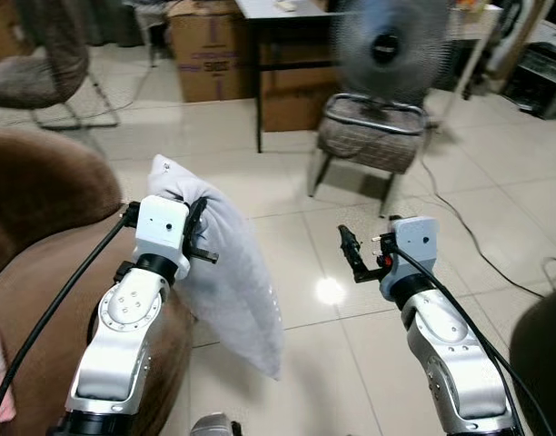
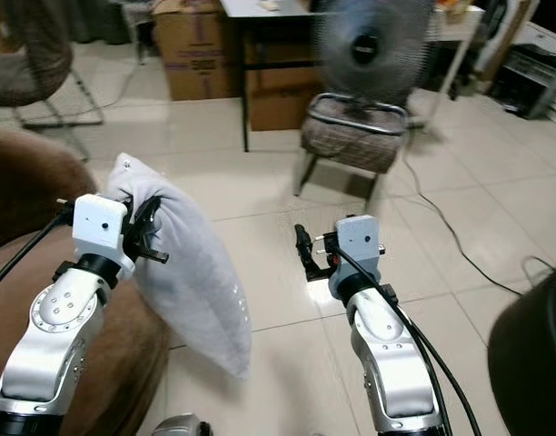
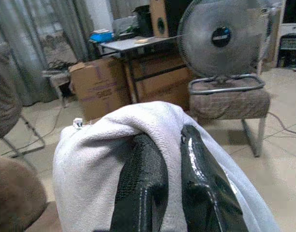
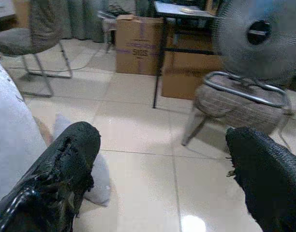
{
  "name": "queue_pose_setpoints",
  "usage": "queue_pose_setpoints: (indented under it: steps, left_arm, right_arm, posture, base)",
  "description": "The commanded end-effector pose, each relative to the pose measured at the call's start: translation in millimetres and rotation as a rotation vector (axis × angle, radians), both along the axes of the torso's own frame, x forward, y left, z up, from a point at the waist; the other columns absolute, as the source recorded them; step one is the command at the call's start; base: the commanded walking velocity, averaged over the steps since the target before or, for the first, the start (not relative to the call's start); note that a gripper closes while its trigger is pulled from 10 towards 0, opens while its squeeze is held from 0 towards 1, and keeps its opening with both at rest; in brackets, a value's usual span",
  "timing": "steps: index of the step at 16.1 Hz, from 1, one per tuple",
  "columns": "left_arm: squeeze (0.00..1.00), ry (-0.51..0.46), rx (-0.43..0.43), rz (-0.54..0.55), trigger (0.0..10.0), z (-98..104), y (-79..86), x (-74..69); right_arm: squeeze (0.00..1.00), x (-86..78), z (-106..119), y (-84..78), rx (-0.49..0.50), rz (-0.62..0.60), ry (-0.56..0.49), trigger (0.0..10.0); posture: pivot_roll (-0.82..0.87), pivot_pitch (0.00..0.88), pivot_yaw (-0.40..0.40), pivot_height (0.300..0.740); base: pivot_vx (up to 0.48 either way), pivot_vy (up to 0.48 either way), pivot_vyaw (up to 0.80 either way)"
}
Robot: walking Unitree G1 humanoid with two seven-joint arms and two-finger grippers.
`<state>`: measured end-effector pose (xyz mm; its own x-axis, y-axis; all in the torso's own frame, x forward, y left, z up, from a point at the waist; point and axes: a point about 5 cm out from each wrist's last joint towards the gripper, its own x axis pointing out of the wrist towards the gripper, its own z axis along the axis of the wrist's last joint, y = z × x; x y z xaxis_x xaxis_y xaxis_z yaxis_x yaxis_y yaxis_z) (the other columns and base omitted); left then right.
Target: Move the pillow to the sofa from floor
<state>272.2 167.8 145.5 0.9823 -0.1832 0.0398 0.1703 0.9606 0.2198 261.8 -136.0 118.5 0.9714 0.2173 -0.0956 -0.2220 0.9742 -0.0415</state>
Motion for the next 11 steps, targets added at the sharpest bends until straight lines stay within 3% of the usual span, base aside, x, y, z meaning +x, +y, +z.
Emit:
queue_pose_setpoints:
  steps: [1, 5, 11]
  left_arm:
    - [0.0, -0.089, 0.004, -0.012, 10.0, 17.9, -1.1, 2.1]
    - [0.0, -0.09, 0.005, -0.012, 10.0, 18.1, -1.0, 2.3]
    - [0.0, -0.094, 0.013, -0.011, 10.0, 18.4, 0.3, 1.2]
  right_arm:
    - [0.0, 1.1, 0.5, -0.5, 0.007, 0.003, -0.006, 10.0]
    - [0.0, 1.3, 1.8, 0.3, -0.003, 0.023, -0.011, 10.0]
    - [0.0, 2.1, 1.7, 3.1, -0.013, 0.039, -0.017, 10.0]
  posture:
    - [0.04, 0.0, 0.004, 0.74]
    - [0.03, 0.0, 0.004, 0.74]
    - [0.05, 0.0, -0.004, 0.74]
  base:
    - [0.0, 0.277, 0.0]
    - [0.0, 0.337, 0.0]
    - [0.0, 0.351, 0.76]
